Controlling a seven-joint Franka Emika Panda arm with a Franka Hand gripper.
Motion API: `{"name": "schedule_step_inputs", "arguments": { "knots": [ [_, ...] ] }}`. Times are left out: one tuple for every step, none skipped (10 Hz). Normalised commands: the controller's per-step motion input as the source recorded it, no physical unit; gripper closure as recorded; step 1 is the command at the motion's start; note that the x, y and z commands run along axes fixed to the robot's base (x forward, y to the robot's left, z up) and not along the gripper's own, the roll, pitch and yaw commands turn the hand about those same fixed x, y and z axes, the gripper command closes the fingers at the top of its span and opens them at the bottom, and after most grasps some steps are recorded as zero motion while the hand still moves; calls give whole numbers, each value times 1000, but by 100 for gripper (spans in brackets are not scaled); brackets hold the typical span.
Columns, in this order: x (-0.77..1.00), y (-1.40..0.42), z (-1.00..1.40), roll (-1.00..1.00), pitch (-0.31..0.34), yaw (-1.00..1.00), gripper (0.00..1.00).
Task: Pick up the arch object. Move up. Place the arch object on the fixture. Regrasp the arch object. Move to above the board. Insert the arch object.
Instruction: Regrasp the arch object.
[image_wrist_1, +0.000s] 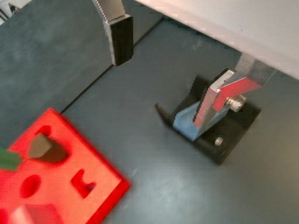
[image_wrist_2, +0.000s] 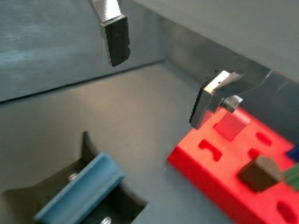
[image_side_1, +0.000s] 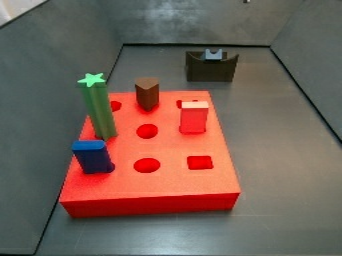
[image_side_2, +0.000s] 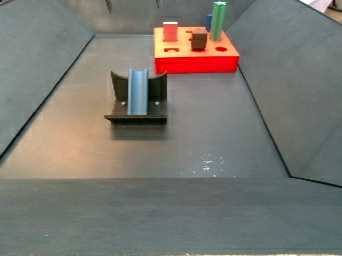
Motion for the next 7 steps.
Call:
{"name": "schedule_step_inputs", "arguments": {
  "knots": [
    [-46, -27, 16, 1000, 10, 18, 0],
    [-44, -27, 7, 1000, 5, 19, 0],
    [-43, -24, 6, 1000, -2, 20, 0],
    [-37, -23, 7, 1000, -9, 21, 0],
    [-29, -20, 6, 1000, -18, 22, 0],
    [-26, -22, 6, 1000, -21, 23, 0],
    [-26, -18, 4, 1000, -25, 25, 0]
  ]
}}
